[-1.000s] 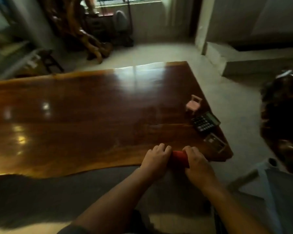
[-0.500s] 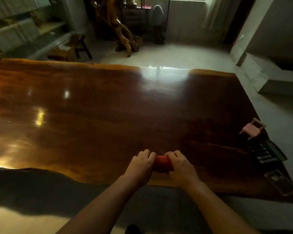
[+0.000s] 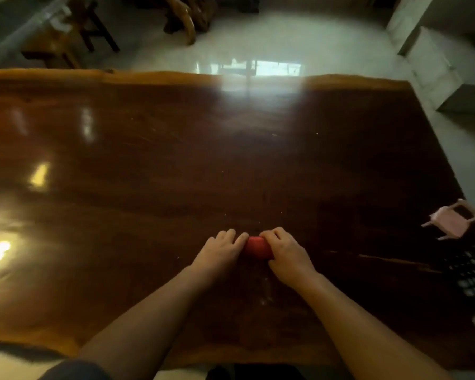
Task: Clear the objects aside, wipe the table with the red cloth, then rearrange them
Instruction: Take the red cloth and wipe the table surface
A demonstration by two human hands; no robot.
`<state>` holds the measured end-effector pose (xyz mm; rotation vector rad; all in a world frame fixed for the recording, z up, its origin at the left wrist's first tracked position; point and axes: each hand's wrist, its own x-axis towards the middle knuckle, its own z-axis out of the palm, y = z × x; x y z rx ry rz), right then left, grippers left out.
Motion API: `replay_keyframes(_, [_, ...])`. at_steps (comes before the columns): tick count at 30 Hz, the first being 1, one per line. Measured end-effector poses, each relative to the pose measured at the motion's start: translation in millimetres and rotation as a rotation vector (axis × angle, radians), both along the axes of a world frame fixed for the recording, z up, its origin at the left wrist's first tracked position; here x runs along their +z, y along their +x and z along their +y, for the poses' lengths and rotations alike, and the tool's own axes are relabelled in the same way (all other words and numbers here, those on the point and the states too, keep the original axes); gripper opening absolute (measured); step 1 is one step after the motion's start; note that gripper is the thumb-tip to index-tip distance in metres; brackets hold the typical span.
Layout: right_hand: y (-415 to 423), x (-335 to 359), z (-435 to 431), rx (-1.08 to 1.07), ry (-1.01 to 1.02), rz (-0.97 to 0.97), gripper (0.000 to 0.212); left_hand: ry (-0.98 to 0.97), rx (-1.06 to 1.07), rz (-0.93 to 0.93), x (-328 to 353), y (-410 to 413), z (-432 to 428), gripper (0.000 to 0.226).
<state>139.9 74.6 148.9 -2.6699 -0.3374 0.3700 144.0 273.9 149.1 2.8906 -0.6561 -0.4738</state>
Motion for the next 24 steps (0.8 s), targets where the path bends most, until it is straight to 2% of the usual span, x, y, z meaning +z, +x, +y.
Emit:
replay_keyframes(8, [167, -46, -23, 0.068, -0.058, -0.108, 0.063, 0.075, 0.024, -0.113, -41, 151, -27, 0.081])
replay_keyframes(14, [228, -78, -30, 0.112, -0.069, -0.215, 0.076, 0.050, 0.062, -0.180, -66, 217, -31, 0.086])
replay_keyframes(17, [236, -96, -28, 0.188, -0.111, -0.212, 0.077, 0.066, 0.066, -0.143, -83, 225, -28, 0.093])
replay_keyframes(20, [230, -109, -26, 0.252, -0.080, -0.202, 0.069, 0.091, 0.033, -0.063, -102, 211, -24, 0.102])
replay_keyframes(24, [210, -119, -27, 0.301, 0.007, -0.186, 0.070, 0.039, 0.057, -0.046, -113, 185, -20, 0.096])
